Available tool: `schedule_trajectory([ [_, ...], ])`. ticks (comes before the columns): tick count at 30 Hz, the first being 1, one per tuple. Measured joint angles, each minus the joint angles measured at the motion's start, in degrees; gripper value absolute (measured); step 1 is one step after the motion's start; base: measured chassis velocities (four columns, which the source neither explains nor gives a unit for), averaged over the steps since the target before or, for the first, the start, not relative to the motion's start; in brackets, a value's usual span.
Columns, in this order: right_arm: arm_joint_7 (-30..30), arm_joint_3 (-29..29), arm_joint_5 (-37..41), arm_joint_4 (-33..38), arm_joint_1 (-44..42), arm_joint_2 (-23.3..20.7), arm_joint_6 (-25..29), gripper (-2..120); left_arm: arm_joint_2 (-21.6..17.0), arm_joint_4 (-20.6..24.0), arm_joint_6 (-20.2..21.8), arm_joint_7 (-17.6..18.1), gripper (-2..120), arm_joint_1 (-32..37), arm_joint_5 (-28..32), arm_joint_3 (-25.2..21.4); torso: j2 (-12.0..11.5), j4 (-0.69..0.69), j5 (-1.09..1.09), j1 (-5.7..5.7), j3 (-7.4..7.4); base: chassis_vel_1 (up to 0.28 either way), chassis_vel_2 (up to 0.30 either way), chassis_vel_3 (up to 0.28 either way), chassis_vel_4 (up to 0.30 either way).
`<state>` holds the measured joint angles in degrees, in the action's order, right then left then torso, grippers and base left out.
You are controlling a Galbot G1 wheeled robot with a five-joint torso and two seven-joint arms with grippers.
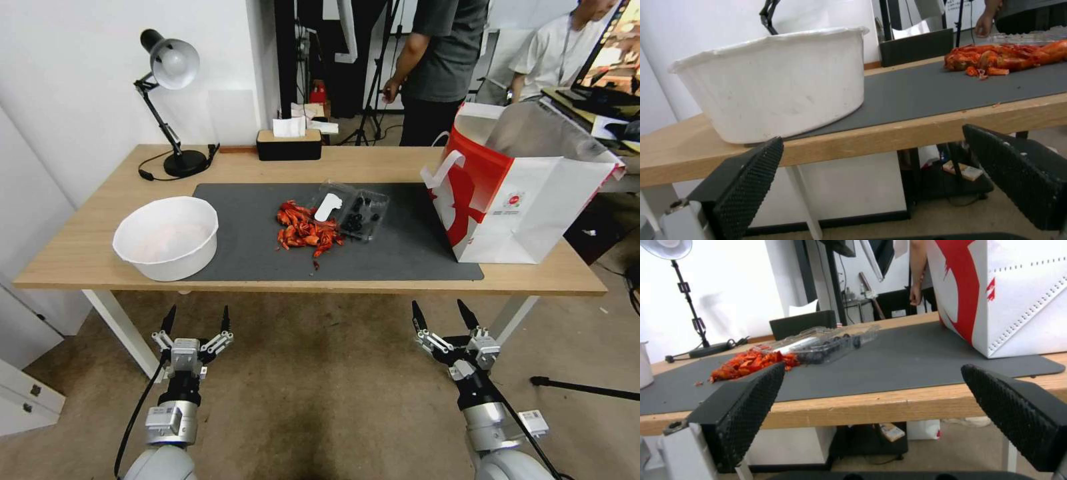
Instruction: Pick up the trash from the table and place it into the takeout bag.
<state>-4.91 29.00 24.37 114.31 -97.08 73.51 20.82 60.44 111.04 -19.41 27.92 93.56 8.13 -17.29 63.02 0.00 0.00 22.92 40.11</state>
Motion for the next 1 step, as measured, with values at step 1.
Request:
schedule_trajectory([
  [1,0.0,0.0,0.0,0.0,0.0,0.0,0.0,100,0.0,0.0,0.01,0.0,100,0.0,0.0,0.0,0.0,0.0,0.0,0.0,0.0,0.0,0.0,0.0,0.0],
])
